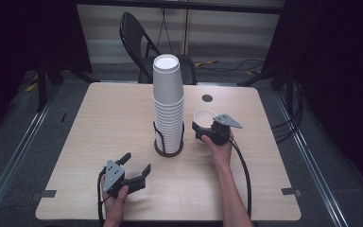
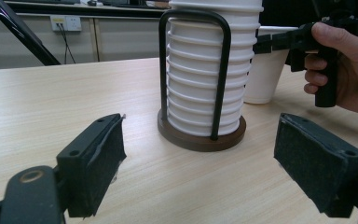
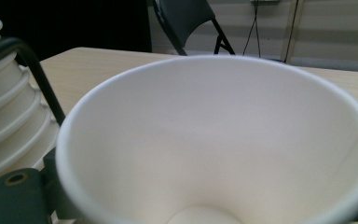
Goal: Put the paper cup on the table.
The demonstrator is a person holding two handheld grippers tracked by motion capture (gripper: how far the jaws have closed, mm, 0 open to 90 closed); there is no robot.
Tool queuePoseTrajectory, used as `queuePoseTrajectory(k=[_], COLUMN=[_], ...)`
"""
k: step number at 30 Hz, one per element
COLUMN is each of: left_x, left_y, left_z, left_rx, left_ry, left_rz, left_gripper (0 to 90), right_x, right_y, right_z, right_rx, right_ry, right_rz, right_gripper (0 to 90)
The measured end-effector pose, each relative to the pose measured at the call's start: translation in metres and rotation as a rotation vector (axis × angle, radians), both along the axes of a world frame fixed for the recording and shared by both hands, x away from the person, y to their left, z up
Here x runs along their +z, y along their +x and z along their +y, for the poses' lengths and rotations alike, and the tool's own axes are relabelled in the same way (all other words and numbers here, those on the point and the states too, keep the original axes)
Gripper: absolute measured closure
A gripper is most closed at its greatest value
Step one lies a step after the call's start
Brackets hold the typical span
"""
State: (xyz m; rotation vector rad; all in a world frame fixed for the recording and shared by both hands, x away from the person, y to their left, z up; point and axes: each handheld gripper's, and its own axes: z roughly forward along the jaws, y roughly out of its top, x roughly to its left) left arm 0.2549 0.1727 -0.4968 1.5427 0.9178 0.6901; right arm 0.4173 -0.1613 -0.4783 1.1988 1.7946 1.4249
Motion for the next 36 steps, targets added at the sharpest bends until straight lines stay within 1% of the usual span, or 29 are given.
queuePoseTrajectory(k=[1, 3, 5, 6, 9, 12, 13, 14, 16, 18, 19, 21, 22, 23, 28, 29, 31, 32, 33, 36], left_x=[0.000, 0.000, -0.001, -0.001, -0.001, 0.000, 0.000, -0.001, -0.001, 0.000, 0.000, 0.000, 0.000, 0.000, 0.000, 0.000, 0.000, 0.000, 0.000, 0.000], left_y=[0.000, -0.001, -0.001, -0.001, -0.001, -0.001, -0.001, -0.001, -0.001, -0.001, -0.001, -0.001, -0.001, -0.001, -0.001, -0.001, -0.001, -0.001, -0.001, 0.000], left_z=[0.000, 0.001, 0.002, 0.002, 0.002, 0.001, 0.001, 0.001, 0.002, 0.001, 0.002, 0.001, 0.002, 0.002, 0.001, 0.001, 0.001, 0.001, 0.001, 0.001], left_rx=[0.002, 0.012, 0.019, 0.015, 0.011, 0.012, 0.010, 0.012, 0.011, 0.011, 0.011, 0.011, 0.011, 0.010, 0.009, 0.011, 0.011, 0.012, 0.012, 0.012], left_ry=[0.000, -0.018, -0.027, -0.027, -0.027, -0.017, -0.014, -0.023, -0.025, -0.023, -0.018, -0.025, -0.026, -0.027, -0.024, -0.024, -0.023, -0.023, -0.024, -0.025], left_rz=[-0.001, -0.004, -0.009, -0.007, -0.005, -0.010, -0.010, -0.007, -0.007, -0.004, -0.007, -0.004, -0.003, -0.003, -0.003, -0.003, -0.003, -0.003, -0.001, 0.001], left_gripper=[15.9, 15.9, 15.9, 15.9, 15.8, 15.9, 15.9, 15.8, 15.8, 15.8, 15.9, 15.9, 15.8, 15.8, 15.8, 15.9, 15.8, 15.8, 15.9, 15.8], right_x=[-0.001, -0.002, -0.003, -0.003, -0.004, -0.005, -0.005, -0.007, -0.011, -0.013, -0.014, -0.014, -0.015, -0.015, -0.016, -0.016, -0.016, -0.016, -0.016, -0.015], right_y=[0.000, 0.000, 0.000, 0.000, 0.000, 0.000, -0.001, -0.002, -0.002, -0.003, -0.005, -0.008, -0.010, -0.011, -0.018, -0.019, -0.023, -0.025, -0.028, -0.035], right_z=[0.001, 0.002, 0.001, 0.001, 0.000, 0.001, 0.001, 0.000, -0.002, -0.004, -0.004, -0.006, -0.007, -0.008, -0.013, -0.014, -0.015, -0.016, -0.017, -0.020], right_rx=[0.004, 0.008, 0.004, 0.009, 0.011, 0.006, 0.006, 0.007, 0.000, -0.012, -0.018, -0.024, -0.028, -0.028, -0.032, -0.034, -0.036, -0.036, -0.036, -0.038], right_ry=[-0.001, -0.009, 0.002, 0.008, -0.001, -0.030, -0.038, -0.041, -0.041, -0.060, -0.061, -0.061, -0.073, -0.072, -0.048, -0.051, -0.043, -0.034, -0.025, -0.017], right_rz=[0.008, 0.022, 0.041, 0.059, 0.074, 0.080, 0.090, 0.099, 0.119, 0.136, 0.143, 0.144, 0.149, 0.152, 0.162, 0.160, 0.153, 0.156, 0.149, 0.134], right_gripper=[10.9, 10.5, 9.8, 10.0, 10.7, 12.0, 12.3, 12.4, 12.7, 13.2, 13.4, 13.7, 13.7, 13.7, 13.6, 13.6, 13.6, 13.6, 13.6, 13.6])
